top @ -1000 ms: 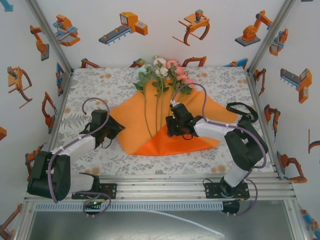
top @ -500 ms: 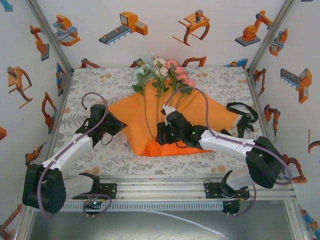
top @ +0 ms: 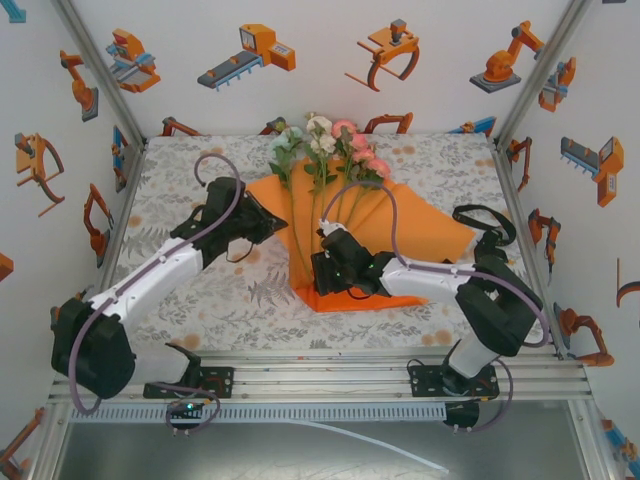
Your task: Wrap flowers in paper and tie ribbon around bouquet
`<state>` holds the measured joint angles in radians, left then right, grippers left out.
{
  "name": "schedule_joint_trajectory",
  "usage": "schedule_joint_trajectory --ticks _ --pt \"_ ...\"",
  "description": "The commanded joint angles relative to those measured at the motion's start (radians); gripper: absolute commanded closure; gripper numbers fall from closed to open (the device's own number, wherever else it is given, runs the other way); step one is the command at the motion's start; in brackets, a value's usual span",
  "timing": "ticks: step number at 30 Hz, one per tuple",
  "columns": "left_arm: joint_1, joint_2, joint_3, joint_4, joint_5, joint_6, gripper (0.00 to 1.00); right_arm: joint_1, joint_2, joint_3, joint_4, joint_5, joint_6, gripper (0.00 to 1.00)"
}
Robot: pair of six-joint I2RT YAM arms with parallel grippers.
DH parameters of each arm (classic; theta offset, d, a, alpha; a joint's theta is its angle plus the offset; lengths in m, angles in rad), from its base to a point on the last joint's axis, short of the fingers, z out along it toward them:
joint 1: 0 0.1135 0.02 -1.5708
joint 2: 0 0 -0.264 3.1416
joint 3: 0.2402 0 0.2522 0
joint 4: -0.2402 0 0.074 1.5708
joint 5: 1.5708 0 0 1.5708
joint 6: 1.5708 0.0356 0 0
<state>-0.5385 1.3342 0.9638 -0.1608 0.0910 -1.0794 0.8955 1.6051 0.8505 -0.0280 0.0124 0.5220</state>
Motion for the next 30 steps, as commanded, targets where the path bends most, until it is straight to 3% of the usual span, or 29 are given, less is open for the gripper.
schedule_joint_trajectory --ticks 1,5,10,14,18,25,30 --pt "-0.023 0.059 0.041 0.015 -0.004 -0.024 1.00 -0.010 0.014 0.007 0.025 0.009 -0.025 0.49" --pt "-0.022 0.061 0.039 -0.007 -0.038 -0.007 1.00 -0.033 -0.071 -0.036 0.026 -0.007 -0.031 0.54" --pt "-0.024 0.060 0.053 0.043 0.009 -0.007 1.00 -0.084 -0.067 -0.131 0.119 -0.059 0.003 0.80" --pt "-0.028 0.100 0.081 0.137 0.068 -0.073 1.00 -0.084 0.012 -0.095 0.145 -0.146 -0.003 0.81" --pt "-0.052 0.159 0.145 0.148 0.077 -0.071 1.00 -0.104 -0.027 -0.115 0.164 -0.148 -0.004 0.73" --pt "-0.062 0.239 0.196 0.137 0.028 -0.044 1.00 -0.176 -0.264 -0.258 0.152 -0.173 -0.001 0.60" --pt "-0.072 0.276 0.226 0.131 0.022 -0.039 1.00 -0.176 -0.453 -0.335 0.151 -0.363 0.017 0.33"
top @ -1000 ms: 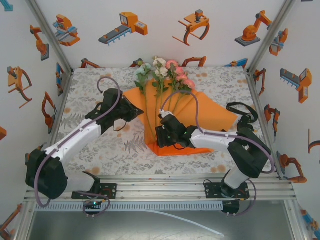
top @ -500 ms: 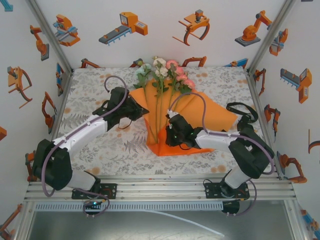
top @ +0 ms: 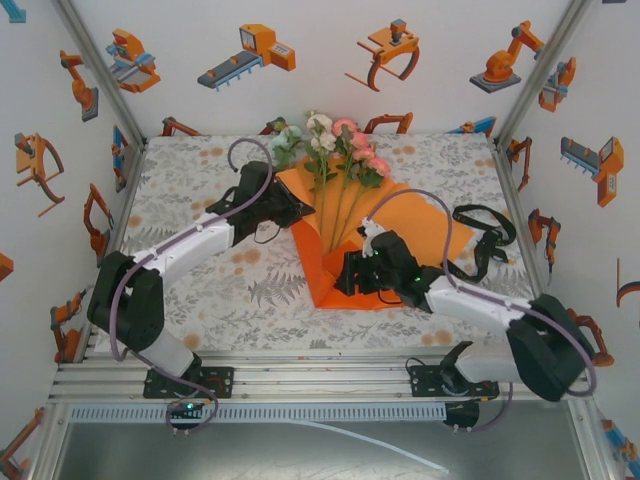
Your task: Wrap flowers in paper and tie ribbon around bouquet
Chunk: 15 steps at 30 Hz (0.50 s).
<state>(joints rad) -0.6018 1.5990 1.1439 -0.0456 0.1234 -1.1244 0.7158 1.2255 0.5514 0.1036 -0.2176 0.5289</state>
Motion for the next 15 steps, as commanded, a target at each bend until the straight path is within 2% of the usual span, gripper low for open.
schedule_joint_trajectory --ticks 1,3,6,11,12,15 --pt "-0.012 0.016 0.052 0.018 -0.014 0.007 1.00 0.004 -0.099 -0.055 0.046 -0.181 0.032 0.27" --pt "-0.018 0.026 0.059 0.018 -0.022 0.009 1.00 0.004 -0.121 -0.071 0.105 -0.257 0.078 0.24" --pt "-0.031 0.047 0.079 0.016 -0.039 0.016 1.00 0.011 -0.102 -0.075 0.214 -0.271 0.157 0.20" --pt "-0.055 0.087 0.113 0.016 -0.050 0.022 1.00 0.014 0.023 -0.011 0.230 -0.149 0.197 0.19" --pt "-0.060 0.094 0.119 0.014 -0.057 0.026 1.00 0.014 0.053 0.001 0.238 -0.117 0.214 0.23" --pt "-0.070 0.114 0.133 0.012 -0.065 0.030 1.00 0.014 0.125 0.037 0.240 -0.091 0.235 0.43"
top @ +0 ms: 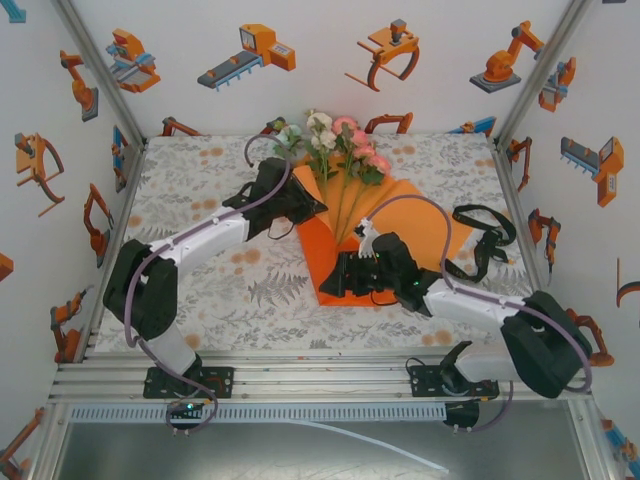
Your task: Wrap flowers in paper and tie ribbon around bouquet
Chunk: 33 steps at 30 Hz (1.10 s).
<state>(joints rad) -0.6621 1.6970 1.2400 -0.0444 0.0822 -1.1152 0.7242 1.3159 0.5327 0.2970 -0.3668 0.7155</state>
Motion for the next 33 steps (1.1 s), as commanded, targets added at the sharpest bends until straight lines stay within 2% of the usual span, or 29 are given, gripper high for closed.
schedule_joint_trajectory --ticks 1,3,4,6,7,10,14,19,20,22,23,29,33 --pt "-0.010 0.020 0.043 0.011 -0.023 0.028 1.00 0.005 0.048 0.063 0.026 0.077 0.044 0.50" --pt "-0.011 0.021 0.053 -0.001 -0.029 0.040 0.94 0.000 0.061 0.052 0.003 0.119 0.039 0.70" --pt "-0.009 0.013 0.058 -0.001 -0.034 0.054 0.87 -0.007 0.068 0.037 0.006 0.134 0.044 0.81" --pt "-0.006 -0.007 0.064 0.000 -0.051 0.094 0.69 -0.023 0.086 0.000 0.044 0.129 0.061 0.93" --pt "-0.005 -0.025 0.065 0.007 -0.058 0.124 0.62 -0.030 0.098 -0.017 0.069 0.123 0.070 0.96" --pt "0.001 -0.087 0.053 0.008 -0.104 0.219 0.51 -0.043 0.133 -0.046 0.116 0.117 0.084 0.96" --pt "0.004 -0.184 -0.006 -0.020 -0.234 0.344 0.41 -0.055 0.183 -0.051 0.145 0.105 0.100 0.93" --pt "0.027 -0.247 -0.142 -0.049 -0.450 0.364 0.39 -0.070 0.217 -0.055 0.149 0.105 0.132 0.90" --pt "0.040 -0.236 -0.160 -0.057 -0.458 0.343 0.39 -0.072 0.220 -0.054 0.150 0.099 0.133 0.85" --pt "0.065 -0.191 -0.174 -0.024 -0.393 0.335 0.40 -0.074 0.220 -0.050 0.149 0.087 0.134 0.68" --pt "0.076 -0.159 -0.163 -0.008 -0.344 0.332 0.43 -0.074 0.214 -0.050 0.149 0.083 0.135 0.63" --pt "0.076 0.093 -0.006 0.028 -0.141 0.326 0.71 -0.075 0.132 -0.065 0.078 0.128 0.133 0.57" --pt "0.071 0.194 0.047 0.034 -0.131 0.298 0.76 -0.077 0.016 -0.069 -0.059 0.171 0.109 0.44"
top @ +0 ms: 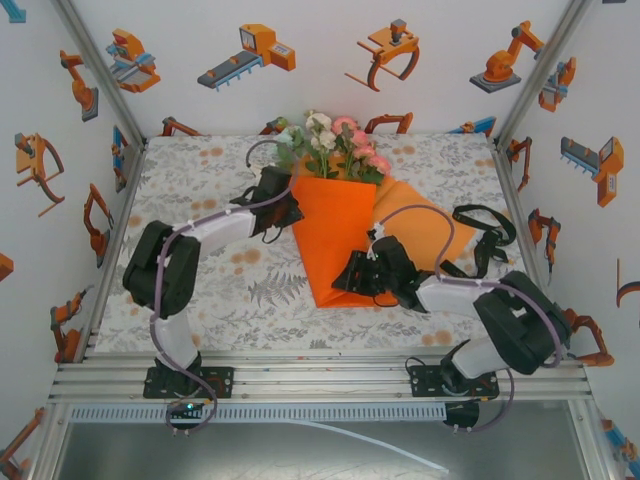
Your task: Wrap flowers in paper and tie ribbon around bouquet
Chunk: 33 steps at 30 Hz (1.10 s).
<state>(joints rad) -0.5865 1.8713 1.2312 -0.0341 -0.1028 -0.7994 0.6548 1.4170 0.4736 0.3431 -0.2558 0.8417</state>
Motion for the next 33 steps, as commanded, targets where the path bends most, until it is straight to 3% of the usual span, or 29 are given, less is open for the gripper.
schedule_joint_trajectory --ticks 1,5,10,16,21,28,33 --pt "-0.005 0.036 0.065 0.022 0.060 -0.019 0.76 -0.007 -0.125 -0.010 -0.156 0.084 -0.028 0.41" --pt "-0.010 0.089 0.098 0.014 0.078 -0.022 0.77 -0.006 -0.350 0.007 -0.353 0.177 -0.097 0.35" --pt "-0.012 0.142 0.104 0.037 0.094 -0.065 0.76 0.026 -0.477 0.052 -0.306 0.134 -0.186 0.46" --pt "-0.012 0.175 0.113 0.055 0.090 -0.097 0.76 0.100 -0.147 0.220 -0.152 -0.060 -0.213 0.56" --pt "0.027 0.156 0.114 0.045 0.082 -0.101 0.75 0.118 0.085 0.275 -0.148 -0.020 -0.213 0.62" --pt "0.120 0.181 0.134 0.121 0.110 -0.028 0.73 0.117 0.159 0.226 -0.183 0.029 -0.216 0.68" --pt "0.201 0.288 0.186 0.261 0.208 0.008 0.73 0.117 0.133 0.156 -0.149 0.041 -0.165 0.70"
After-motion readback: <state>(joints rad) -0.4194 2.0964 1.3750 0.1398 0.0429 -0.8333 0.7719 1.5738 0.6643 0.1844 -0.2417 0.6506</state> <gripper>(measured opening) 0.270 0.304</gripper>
